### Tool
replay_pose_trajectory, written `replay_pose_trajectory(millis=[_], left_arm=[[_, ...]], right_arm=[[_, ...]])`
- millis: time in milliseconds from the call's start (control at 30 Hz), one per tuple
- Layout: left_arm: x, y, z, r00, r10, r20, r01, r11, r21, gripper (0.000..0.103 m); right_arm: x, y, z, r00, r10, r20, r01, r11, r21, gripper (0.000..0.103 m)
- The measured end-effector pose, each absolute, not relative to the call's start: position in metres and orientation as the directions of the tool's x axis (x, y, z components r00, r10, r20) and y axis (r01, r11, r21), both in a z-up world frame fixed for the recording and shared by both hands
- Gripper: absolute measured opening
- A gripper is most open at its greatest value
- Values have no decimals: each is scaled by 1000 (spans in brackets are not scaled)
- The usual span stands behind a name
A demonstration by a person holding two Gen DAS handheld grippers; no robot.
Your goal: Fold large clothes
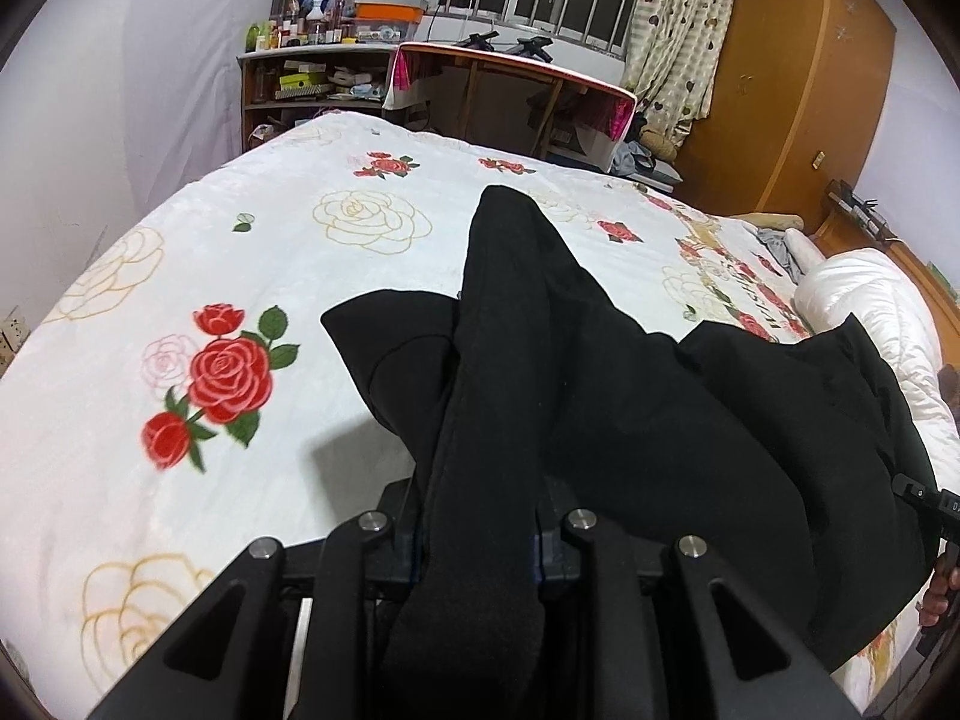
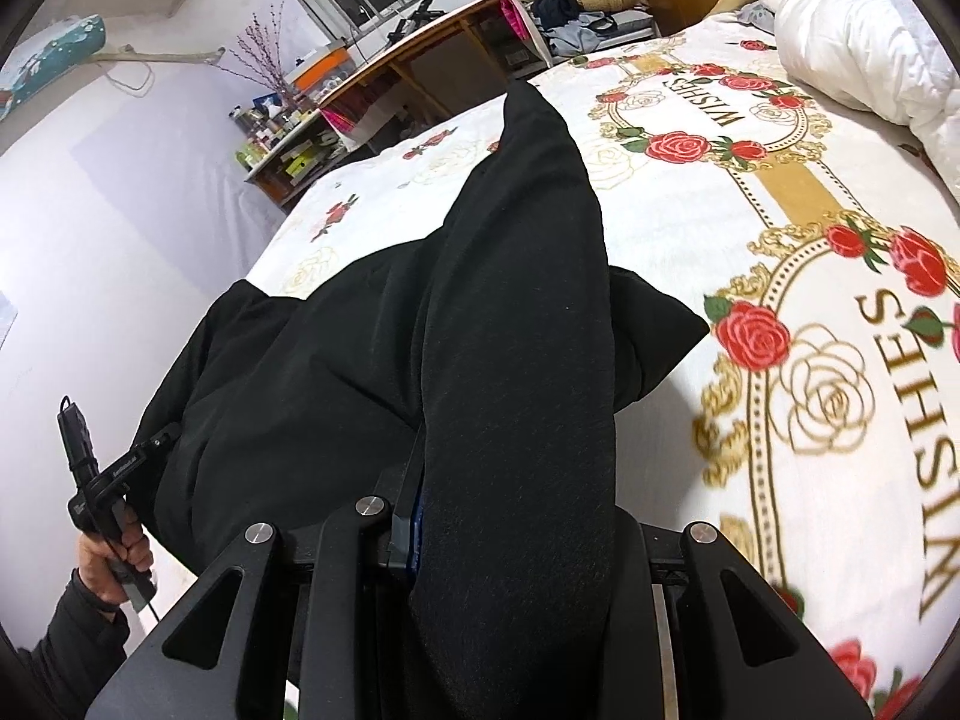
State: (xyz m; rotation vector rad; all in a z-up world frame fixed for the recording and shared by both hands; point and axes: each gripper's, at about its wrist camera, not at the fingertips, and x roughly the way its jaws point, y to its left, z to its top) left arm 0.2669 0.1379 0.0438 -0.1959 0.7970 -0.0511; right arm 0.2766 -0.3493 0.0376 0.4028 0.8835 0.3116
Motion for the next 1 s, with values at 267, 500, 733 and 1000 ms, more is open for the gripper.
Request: replay_pose_trajectory(millis=[267,500,733,1000], left_arm=[[203,142,62,718,-134,-683,-11,979,-204,24],[154,145,65,728,-132,-672,-10,979,-203,24],[122,147,40,700,-120,-704,-17,983,-184,24],[108,163,-43,572,-122,-811,-132,962,-237,32]], right_arm=[[218,-351,49,605,436,-666,-114,875,470,27],[175,-353,45,609,450,-654,-124,868,481,27],[140,-358,24,586,448,-675,-96,866,491,27],[138,-376,-55,476,429,-768,67,853,518,44]])
